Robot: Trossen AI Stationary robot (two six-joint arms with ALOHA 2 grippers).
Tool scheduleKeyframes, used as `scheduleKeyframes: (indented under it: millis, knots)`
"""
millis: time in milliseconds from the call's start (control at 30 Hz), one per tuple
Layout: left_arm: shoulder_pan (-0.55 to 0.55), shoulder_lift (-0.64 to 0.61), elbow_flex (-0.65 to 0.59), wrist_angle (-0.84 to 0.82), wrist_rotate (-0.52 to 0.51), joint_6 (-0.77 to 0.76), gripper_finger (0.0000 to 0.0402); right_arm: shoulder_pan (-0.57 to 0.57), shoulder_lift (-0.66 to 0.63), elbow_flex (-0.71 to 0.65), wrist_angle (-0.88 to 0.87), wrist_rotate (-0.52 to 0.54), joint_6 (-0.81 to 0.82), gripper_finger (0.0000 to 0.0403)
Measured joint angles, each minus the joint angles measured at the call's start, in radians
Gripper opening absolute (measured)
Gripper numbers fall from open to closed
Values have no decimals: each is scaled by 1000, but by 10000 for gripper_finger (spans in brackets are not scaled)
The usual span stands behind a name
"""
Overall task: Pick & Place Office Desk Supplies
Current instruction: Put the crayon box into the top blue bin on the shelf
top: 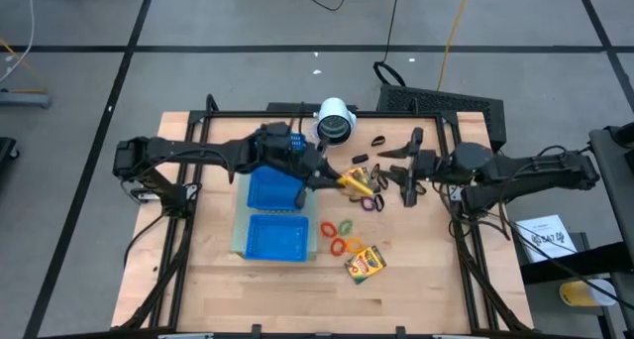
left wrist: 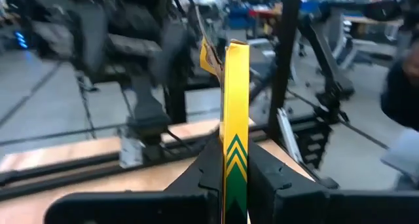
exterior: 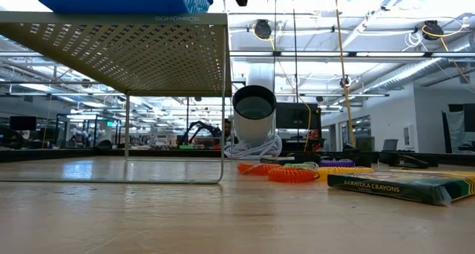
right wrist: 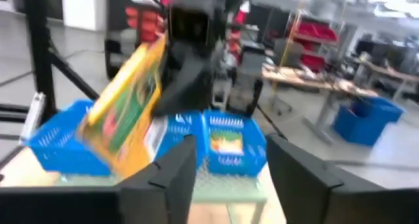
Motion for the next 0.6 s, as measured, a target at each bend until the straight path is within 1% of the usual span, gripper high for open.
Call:
scheduleKeyframes:
  millis: [100, 200, 333, 467, 533, 600]
  knots:
    - [33, 0, 0, 48, 0, -1, 32, 1, -8, -65, 21, -6, 43, 206]
    - [53, 0, 0, 100, 0, 0, 32, 1, -3, -155, 143, -5, 61, 215]
    - [64, 9, 0, 189, 2, -10, 32, 0, 35, -291, 518, -5, 22, 216]
    - [66, 55, 0, 306, 1, -50, 32, -8, 119, -392, 902, -5, -37, 216]
    - [63, 81, 0, 349, -1, -66, 32, -13, 170, -410, 1011, -7, -38, 217]
    - [61, 104, 0, 393, 0, -89, 32, -14, 217, -404, 1056, -29, -23, 219]
